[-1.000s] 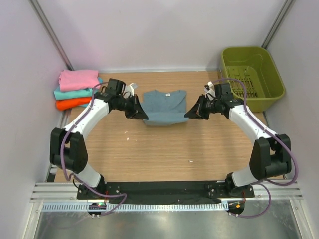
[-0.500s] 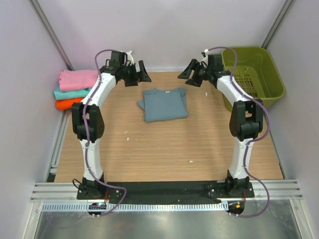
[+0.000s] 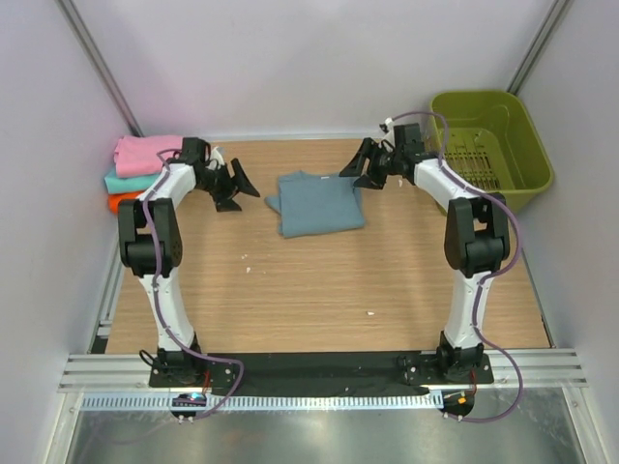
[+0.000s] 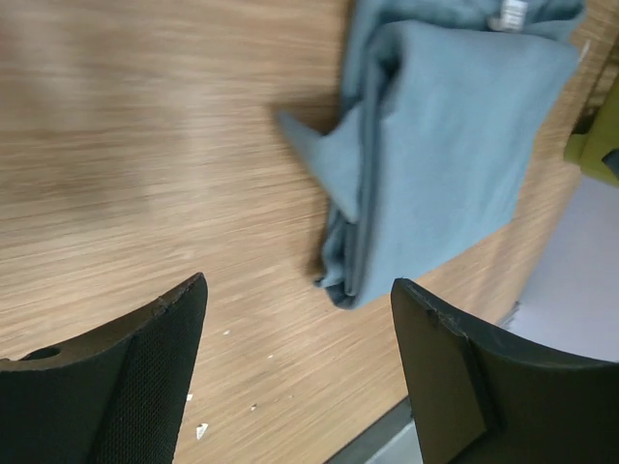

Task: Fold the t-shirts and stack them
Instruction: Neatly place the folded tshirt to the corner

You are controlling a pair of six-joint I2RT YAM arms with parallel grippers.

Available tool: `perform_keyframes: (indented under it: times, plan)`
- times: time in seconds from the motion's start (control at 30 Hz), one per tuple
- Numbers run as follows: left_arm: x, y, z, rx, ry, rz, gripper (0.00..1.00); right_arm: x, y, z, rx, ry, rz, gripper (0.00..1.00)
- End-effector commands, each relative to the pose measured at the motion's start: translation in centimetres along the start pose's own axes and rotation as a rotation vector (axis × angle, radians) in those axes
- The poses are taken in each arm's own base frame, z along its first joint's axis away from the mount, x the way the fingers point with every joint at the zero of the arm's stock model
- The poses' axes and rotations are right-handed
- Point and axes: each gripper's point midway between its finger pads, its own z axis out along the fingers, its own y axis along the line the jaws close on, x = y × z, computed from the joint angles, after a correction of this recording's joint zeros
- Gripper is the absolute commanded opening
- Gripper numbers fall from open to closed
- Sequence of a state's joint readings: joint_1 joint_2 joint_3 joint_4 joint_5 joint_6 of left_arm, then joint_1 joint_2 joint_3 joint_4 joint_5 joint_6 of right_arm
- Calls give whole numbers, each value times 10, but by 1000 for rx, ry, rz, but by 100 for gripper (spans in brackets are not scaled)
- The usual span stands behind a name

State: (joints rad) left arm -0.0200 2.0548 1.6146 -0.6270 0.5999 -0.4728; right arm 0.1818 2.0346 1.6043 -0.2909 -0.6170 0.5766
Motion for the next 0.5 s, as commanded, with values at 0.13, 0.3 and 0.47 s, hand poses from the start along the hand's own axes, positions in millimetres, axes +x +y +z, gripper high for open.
perform_keyframes:
  times: [0.13,0.3,0.47]
  plan:
    - [-10,-6,30,152,48,-105,79,17,-4,39,-1,60,-57,67]
    - [-23,-3,57,191,52,-142,79,34,-33,54,58,116,-43,67]
    - [-22,-7,84,217,73,-139,79,46,-56,66,96,146,-24,67]
